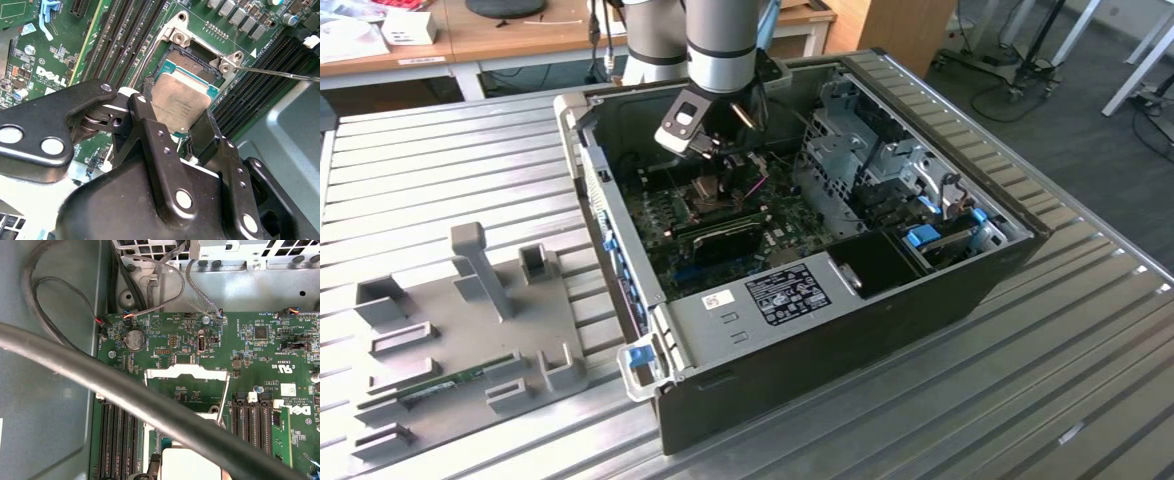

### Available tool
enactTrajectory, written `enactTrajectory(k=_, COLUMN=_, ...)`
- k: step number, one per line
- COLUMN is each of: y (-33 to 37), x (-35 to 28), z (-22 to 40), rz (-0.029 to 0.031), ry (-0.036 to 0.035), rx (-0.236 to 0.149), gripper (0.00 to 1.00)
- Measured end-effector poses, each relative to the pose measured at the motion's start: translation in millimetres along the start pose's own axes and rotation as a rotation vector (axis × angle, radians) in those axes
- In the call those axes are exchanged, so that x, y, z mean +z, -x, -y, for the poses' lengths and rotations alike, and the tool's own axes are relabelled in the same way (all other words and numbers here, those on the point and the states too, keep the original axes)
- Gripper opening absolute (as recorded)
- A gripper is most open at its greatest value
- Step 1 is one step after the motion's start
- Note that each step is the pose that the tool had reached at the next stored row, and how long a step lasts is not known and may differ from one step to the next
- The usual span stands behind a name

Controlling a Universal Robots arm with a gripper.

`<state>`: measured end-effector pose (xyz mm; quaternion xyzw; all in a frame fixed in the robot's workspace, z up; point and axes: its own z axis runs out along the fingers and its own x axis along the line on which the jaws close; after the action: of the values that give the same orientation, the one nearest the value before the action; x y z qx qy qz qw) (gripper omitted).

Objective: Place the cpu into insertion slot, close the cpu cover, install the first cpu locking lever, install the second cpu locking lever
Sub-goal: 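Place the cpu into insertion slot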

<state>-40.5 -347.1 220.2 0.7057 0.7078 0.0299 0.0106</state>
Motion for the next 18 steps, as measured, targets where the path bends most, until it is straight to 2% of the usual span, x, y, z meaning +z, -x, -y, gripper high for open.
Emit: enactTrajectory(k=18, y=0.3, x=10.3, z=0.6, rz=-0.0002, ry=0.0001, rx=0.000, gripper=0.54)
